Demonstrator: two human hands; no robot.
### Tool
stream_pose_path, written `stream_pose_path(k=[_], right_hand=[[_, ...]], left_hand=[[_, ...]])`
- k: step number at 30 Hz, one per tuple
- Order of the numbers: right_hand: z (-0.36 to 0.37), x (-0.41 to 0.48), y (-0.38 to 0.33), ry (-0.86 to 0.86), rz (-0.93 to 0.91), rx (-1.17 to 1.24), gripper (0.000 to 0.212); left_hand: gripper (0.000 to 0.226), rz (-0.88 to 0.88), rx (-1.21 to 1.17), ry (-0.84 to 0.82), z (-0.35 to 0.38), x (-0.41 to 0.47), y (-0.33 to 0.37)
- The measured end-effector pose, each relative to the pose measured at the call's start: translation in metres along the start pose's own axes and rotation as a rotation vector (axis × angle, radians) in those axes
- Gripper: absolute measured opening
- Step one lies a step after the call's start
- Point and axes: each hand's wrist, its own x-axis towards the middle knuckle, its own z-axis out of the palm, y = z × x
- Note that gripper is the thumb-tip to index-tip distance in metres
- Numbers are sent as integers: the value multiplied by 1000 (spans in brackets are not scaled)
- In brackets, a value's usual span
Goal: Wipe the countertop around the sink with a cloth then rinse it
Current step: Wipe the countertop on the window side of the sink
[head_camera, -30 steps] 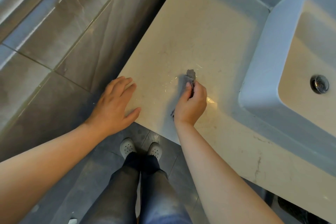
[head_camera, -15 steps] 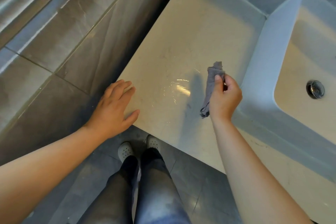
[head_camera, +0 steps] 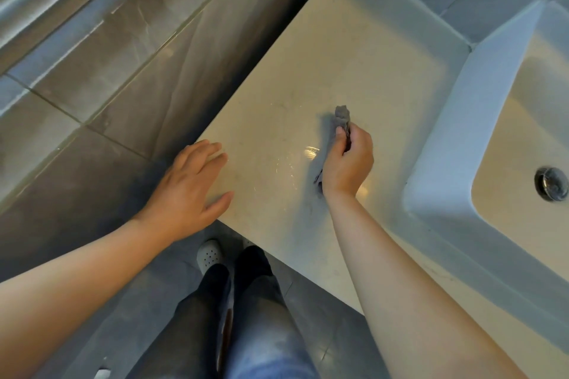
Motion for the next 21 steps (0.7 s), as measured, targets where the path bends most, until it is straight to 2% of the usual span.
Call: stream_pose_path(k=[3, 5, 7, 11, 13, 15, 17, 19, 21], right_hand=[[12, -8, -17, -117, -62, 57, 14], [11, -6, -28, -271, -3, 138, 16], [-2, -1, -35, -426, 121, 277, 28], [-47, 7, -31, -605, 429, 509, 18], [-72, 9, -21, -728, 594, 486, 18], [-90, 9, -6, -807, 674, 353, 19], [-96, 7, 13, -732, 518, 91, 21], [-99, 2, 26, -519, 204, -214, 16], [-106, -10, 20, -304, -34, -329, 28]], left_hand=[[69, 9, -1, -2, -4, 0, 2], [69, 4, -15, -16, -6, 0, 2], [72, -19, -40, -13, -10, 0, 4], [81, -103, -129, -29, -22, 3, 10], [80, -114, -130, -47, -26, 4, 12], [73, -119, -122, -54, -27, 4, 14], [66, -123, -112, -55, -27, 4, 15], [61, -127, -105, -49, -26, 4, 16], [63, -137, -99, -55, -26, 5, 19]])
